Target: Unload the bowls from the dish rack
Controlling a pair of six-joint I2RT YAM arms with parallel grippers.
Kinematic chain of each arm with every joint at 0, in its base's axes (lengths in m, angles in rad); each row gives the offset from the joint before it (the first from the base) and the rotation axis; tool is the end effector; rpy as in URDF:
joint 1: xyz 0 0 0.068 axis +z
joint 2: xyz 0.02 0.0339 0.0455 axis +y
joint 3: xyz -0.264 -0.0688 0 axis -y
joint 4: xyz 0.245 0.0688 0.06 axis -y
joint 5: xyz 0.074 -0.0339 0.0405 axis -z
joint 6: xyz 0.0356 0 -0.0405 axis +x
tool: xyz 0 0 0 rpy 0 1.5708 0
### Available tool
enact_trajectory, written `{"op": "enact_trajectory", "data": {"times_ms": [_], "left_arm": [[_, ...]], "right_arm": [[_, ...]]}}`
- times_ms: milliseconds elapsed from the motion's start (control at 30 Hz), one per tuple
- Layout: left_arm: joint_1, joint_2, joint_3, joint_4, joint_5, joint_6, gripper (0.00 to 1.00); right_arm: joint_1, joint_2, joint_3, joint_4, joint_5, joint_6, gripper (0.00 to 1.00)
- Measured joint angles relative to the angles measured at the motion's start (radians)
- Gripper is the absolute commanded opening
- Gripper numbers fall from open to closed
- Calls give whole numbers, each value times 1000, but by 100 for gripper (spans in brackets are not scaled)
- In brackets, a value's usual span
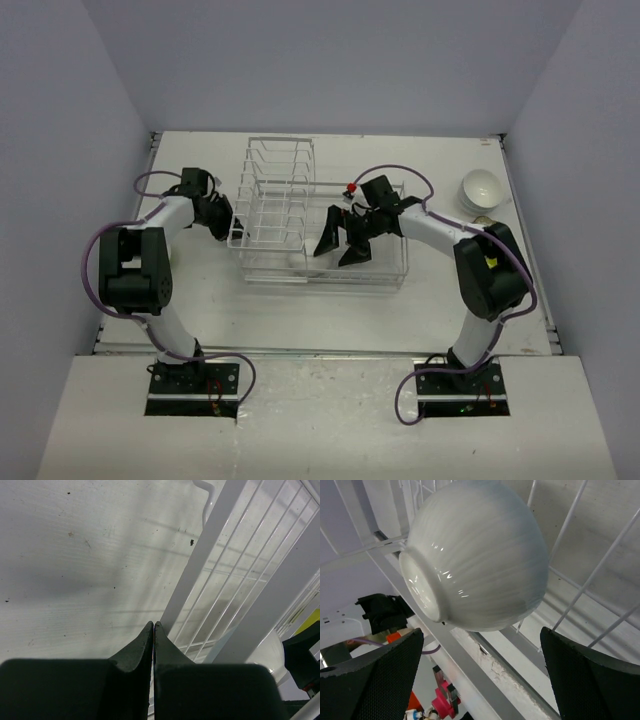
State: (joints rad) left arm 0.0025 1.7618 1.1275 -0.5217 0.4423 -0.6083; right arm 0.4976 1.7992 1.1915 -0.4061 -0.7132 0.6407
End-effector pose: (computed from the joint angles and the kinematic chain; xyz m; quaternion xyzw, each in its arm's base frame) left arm 0.3458 -0.0144 0.1787 -0.2440 0.9241 -0.2648 0.1277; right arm 0.3127 0.1964 0.1943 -0.0313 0.9055 0.4216 0.0361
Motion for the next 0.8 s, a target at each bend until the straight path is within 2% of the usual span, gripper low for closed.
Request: {"op": "enact_trajectory", "data": {"times_ms": [800], "left_arm": [[2, 0, -8, 4, 7, 11, 0]], "right_arm": [[8, 68, 10, 131, -1, 43, 98]]}}
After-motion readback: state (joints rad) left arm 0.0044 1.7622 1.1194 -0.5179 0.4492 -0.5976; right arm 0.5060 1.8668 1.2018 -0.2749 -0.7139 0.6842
